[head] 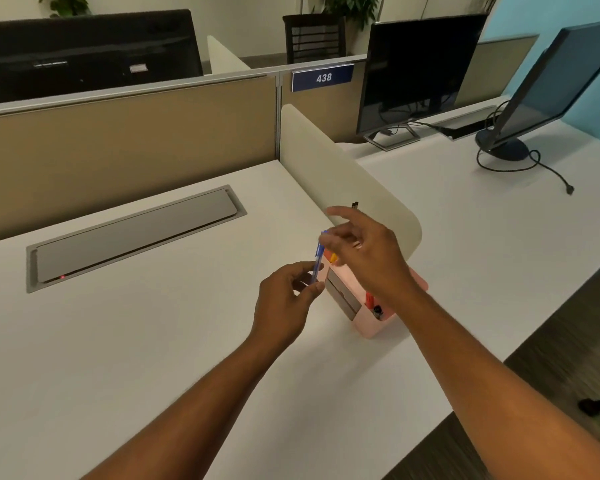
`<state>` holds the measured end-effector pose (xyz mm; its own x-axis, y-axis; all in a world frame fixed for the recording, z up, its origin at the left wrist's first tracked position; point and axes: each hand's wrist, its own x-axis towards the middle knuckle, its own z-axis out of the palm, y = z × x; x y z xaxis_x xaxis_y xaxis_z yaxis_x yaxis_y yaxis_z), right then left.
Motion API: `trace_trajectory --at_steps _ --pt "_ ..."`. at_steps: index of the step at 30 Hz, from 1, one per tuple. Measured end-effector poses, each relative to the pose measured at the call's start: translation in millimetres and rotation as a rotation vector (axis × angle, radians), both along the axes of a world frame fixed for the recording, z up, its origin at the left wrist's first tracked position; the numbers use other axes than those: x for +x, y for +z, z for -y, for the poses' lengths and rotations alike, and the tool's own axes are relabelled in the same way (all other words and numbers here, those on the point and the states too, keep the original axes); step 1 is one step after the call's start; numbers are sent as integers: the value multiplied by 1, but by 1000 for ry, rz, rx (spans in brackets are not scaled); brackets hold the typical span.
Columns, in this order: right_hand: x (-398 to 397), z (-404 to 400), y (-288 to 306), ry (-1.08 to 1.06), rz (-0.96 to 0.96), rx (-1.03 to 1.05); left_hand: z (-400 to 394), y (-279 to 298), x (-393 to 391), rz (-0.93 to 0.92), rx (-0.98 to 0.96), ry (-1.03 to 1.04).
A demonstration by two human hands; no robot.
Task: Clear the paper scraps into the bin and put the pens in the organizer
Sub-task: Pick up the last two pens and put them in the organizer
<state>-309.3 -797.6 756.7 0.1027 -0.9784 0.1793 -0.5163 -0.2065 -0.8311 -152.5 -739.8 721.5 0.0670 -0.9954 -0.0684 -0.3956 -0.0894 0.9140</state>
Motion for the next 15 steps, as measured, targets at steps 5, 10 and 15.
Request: trace_trajectory --at_steps 5,10,15 --pt "-8 -7 9 10 -25 -3 0 3 -6 10 -15 -29" --pt "-22 22 16 -194 -34 -180 -4 2 2 24 -51 21" --pt "-21 47 -9 -156 -257 -254 -8 -3 13 44 -53 37"
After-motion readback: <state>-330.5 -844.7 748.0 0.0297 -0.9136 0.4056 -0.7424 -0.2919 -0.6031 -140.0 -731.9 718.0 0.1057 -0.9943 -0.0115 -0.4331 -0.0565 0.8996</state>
